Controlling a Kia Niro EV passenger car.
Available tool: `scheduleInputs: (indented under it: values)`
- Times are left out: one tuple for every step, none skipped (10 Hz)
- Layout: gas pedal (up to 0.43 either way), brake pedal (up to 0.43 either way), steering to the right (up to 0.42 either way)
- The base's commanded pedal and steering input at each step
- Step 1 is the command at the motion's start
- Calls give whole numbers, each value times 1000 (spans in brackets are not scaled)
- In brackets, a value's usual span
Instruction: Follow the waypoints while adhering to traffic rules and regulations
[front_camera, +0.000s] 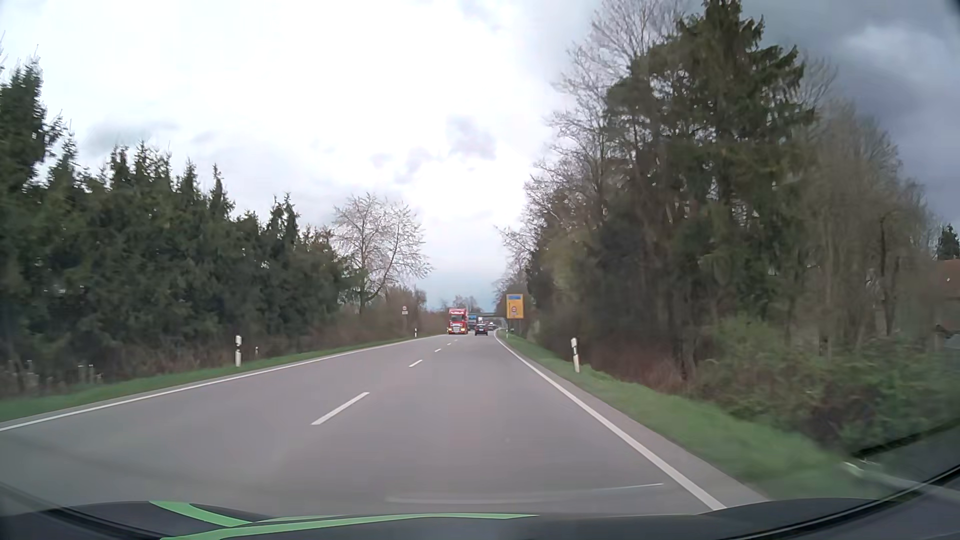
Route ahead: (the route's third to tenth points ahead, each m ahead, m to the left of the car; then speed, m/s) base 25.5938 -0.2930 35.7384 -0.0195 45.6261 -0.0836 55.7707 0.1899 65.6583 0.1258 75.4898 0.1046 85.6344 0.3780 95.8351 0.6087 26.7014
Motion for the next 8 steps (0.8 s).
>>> scheduleInputs:
  values:
    - [197,0,4]
    - [197,0,3]
    - [197,0,3]
    - [197,0,3]
    - [197,0,3]
    - [197,0,2]
    - [197,0,2]
    - [197,0,2]
